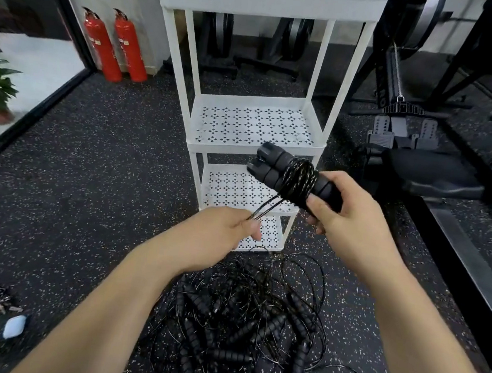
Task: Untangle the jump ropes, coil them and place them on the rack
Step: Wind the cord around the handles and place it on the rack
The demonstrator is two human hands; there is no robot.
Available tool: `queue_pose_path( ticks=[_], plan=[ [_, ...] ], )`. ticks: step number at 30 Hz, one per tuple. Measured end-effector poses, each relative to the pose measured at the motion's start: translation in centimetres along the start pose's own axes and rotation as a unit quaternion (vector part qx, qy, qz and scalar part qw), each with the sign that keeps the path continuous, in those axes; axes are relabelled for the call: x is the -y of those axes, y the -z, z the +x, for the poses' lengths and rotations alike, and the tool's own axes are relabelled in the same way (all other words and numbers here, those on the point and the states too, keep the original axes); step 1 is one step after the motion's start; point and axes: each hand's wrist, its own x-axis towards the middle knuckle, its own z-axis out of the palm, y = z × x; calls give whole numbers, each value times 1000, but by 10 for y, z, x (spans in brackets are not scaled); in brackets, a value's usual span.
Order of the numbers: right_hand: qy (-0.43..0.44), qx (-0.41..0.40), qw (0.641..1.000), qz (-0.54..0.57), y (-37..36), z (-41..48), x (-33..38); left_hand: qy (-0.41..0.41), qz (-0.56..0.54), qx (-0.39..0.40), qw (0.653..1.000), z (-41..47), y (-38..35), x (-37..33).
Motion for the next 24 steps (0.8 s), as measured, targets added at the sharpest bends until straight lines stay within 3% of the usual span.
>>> queue_pose_path(
  ticks=[4, 9, 13, 19, 22, 24],
  plan=[
    [-14, 52, 991, -125, -5, 1, 1, -34, 67, -36, 997, -3, 8, -3],
    [-42, 198, 965, -165, -8, -2, 2, -67, -14, -108, 992, -8, 19, -2],
    [-55, 345, 936, -46, -6, -9, 5, -82, -78, -110, 987, -9, 24, 0],
    [-49, 461, 872, 160, 3, -19, 17, -107, -200, -95, 969, -3, 36, 17],
    [-41, 454, 842, 289, -2, -22, 23, -124, -335, -77, 931, -1, 33, 25],
    [-44, 415, 836, 357, -7, -21, 26, -151, -347, -94, 921, 0, 24, 25]
  ],
)
